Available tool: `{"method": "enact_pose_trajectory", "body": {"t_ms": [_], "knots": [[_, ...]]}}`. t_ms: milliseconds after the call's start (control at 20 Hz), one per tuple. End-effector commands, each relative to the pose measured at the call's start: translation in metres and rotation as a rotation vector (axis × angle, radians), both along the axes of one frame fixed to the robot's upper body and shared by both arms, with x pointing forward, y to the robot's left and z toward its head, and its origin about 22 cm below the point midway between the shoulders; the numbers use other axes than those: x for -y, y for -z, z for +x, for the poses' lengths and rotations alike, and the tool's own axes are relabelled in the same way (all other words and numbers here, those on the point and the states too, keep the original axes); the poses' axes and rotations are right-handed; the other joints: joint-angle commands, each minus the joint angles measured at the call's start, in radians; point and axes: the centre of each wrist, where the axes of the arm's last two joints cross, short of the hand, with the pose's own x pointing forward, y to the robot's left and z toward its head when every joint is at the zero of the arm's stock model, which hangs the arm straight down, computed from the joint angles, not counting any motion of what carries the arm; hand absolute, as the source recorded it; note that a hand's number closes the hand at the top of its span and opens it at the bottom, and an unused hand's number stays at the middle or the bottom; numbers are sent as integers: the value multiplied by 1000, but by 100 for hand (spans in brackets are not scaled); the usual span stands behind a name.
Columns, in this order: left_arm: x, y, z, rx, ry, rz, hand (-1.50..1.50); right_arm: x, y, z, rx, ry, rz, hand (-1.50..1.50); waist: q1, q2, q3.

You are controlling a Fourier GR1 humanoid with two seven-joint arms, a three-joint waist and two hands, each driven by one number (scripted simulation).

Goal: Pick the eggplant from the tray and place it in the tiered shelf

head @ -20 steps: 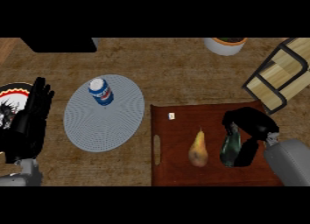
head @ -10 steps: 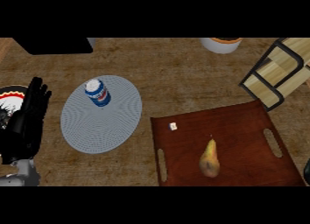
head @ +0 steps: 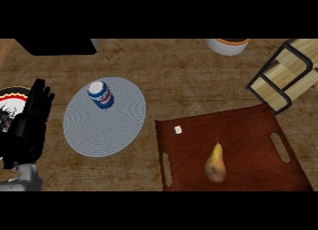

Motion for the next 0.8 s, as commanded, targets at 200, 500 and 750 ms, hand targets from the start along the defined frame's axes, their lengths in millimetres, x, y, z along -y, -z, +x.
{"method": "enact_pose_trajectory", "body": {"t_ms": [200,500,750], "knots": [[-3,13,15,11,28,-6,0,37,-73,-9,98,105,82,150,29,8,1],[17,10,13,5,38,4,0,37,-52,12,121,179,123,150,37,9,2],[14,-5,22,6,54,-27,0,25,-61,51,126,201,139,150,54,13,2]]}}
